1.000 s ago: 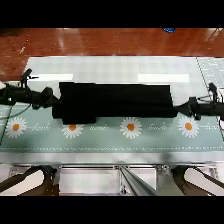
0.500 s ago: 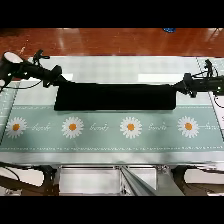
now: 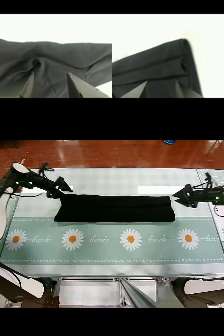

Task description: Fold the shirts.

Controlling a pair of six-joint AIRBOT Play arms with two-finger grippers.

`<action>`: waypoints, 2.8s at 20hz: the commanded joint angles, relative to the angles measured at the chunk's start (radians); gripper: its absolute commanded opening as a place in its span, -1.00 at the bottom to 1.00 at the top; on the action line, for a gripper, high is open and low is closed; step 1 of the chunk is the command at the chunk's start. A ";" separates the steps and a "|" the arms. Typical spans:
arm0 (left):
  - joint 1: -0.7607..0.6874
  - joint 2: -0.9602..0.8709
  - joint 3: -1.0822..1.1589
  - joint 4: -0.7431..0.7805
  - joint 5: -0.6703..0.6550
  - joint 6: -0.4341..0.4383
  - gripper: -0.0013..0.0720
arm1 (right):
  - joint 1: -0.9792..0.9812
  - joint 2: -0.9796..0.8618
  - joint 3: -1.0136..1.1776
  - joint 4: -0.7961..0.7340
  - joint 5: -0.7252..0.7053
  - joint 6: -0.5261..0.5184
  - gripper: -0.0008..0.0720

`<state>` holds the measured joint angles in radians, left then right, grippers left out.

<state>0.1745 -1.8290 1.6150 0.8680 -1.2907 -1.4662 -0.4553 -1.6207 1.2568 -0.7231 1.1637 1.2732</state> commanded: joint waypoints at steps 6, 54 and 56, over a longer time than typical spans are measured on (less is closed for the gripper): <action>0.027 0.466 -0.132 0.040 0.073 0.082 0.41 | -0.112 0.189 -0.156 -0.178 -0.117 0.060 0.14; -1.030 -0.121 0.019 -0.229 0.295 -0.068 -0.92 | 0.183 1.192 -0.431 -0.177 0.159 0.265 -0.90; -1.066 -0.133 0.019 -0.256 0.292 -0.064 -0.92 | 0.183 1.192 -0.431 -0.177 0.146 0.263 -0.90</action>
<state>-0.8238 -1.9091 1.6089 0.6834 -0.9859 -1.5181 -0.2726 -0.4412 0.8265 -0.9028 1.3216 1.5345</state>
